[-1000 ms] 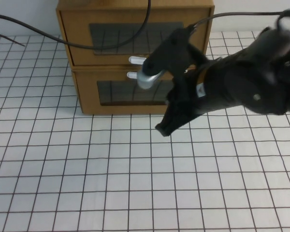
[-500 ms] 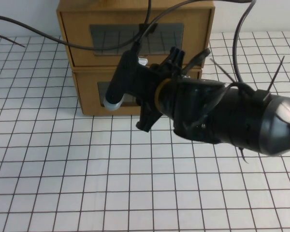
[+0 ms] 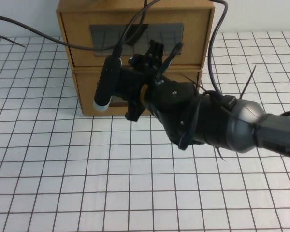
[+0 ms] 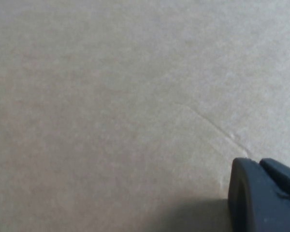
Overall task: Open the shoe box
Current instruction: 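Pull the top drawer of the cardboard box fully open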
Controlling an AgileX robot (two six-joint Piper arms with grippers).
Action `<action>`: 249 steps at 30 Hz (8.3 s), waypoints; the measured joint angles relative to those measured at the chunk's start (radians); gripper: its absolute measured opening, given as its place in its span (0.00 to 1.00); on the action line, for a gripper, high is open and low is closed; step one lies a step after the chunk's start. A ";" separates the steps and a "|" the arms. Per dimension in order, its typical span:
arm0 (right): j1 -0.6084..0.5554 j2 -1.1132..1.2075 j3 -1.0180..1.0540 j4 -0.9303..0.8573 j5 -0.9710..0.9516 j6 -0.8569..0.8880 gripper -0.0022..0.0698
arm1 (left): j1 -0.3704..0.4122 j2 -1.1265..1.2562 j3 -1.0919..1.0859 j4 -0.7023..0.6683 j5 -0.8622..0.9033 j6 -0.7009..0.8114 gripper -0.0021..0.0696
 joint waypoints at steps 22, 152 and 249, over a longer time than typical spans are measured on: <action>-0.076 0.101 -0.100 -0.072 -0.048 0.002 0.37 | 0.000 0.000 0.000 0.000 -0.002 -0.002 0.03; 0.116 -0.212 0.263 0.034 0.115 -0.078 0.02 | 0.000 -0.002 -0.002 -0.010 0.066 -0.049 0.03; 0.049 0.017 0.082 -0.068 0.220 0.032 0.05 | 0.000 -0.003 -0.005 0.004 0.084 -0.054 0.03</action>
